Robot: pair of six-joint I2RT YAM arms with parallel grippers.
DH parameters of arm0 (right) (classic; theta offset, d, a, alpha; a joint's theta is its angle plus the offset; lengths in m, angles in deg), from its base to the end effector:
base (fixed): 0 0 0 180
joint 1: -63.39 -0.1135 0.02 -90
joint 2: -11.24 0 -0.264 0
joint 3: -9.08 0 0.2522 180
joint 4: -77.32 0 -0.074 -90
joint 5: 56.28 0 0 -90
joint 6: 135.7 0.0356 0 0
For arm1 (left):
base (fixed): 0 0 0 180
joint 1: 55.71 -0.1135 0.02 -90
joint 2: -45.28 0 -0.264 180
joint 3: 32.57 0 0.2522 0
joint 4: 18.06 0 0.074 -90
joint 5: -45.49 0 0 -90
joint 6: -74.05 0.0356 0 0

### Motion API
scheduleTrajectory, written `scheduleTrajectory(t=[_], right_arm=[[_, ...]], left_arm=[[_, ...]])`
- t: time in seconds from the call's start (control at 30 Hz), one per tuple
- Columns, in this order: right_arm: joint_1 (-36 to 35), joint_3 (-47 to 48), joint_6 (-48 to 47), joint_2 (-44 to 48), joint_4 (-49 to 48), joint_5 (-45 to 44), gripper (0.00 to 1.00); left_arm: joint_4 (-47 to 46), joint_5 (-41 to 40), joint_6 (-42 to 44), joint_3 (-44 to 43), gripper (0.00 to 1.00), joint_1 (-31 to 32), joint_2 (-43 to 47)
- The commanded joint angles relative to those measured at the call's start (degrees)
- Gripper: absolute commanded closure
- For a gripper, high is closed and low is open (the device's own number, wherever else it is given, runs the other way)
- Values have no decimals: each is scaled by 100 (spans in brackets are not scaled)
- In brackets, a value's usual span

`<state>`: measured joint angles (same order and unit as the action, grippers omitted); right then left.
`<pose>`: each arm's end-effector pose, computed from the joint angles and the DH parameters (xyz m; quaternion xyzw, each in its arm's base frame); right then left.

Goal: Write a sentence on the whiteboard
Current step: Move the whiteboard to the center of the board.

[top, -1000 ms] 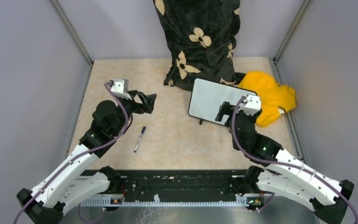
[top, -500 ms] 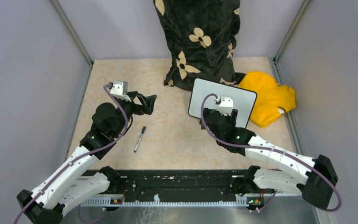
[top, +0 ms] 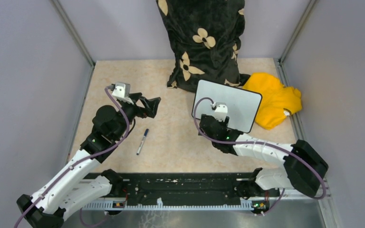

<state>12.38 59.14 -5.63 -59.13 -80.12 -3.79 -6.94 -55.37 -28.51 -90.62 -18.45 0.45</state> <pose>0.1696 0.1750 0.2051 0.0452 0.8762 0.0638 0.4755 0.1530 -0.1080 0.3613 0.0812 0.6895 -0.2423 0.6777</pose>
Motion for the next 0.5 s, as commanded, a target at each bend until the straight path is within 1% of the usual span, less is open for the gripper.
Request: scheduleTrajectory(t=[0.0, 0.13, 0.47], right_arm=[[121, 165, 355, -469, -614, 247, 31], [128, 207, 488, -810, -763, 232, 38], [152, 429, 587, -1616, -1138, -20, 47]], left_arm=[[-194, 112, 60, 25, 1, 19, 122], [-186, 92, 60, 16, 1, 21, 151], [-167, 79, 69, 8, 1, 21, 212]])
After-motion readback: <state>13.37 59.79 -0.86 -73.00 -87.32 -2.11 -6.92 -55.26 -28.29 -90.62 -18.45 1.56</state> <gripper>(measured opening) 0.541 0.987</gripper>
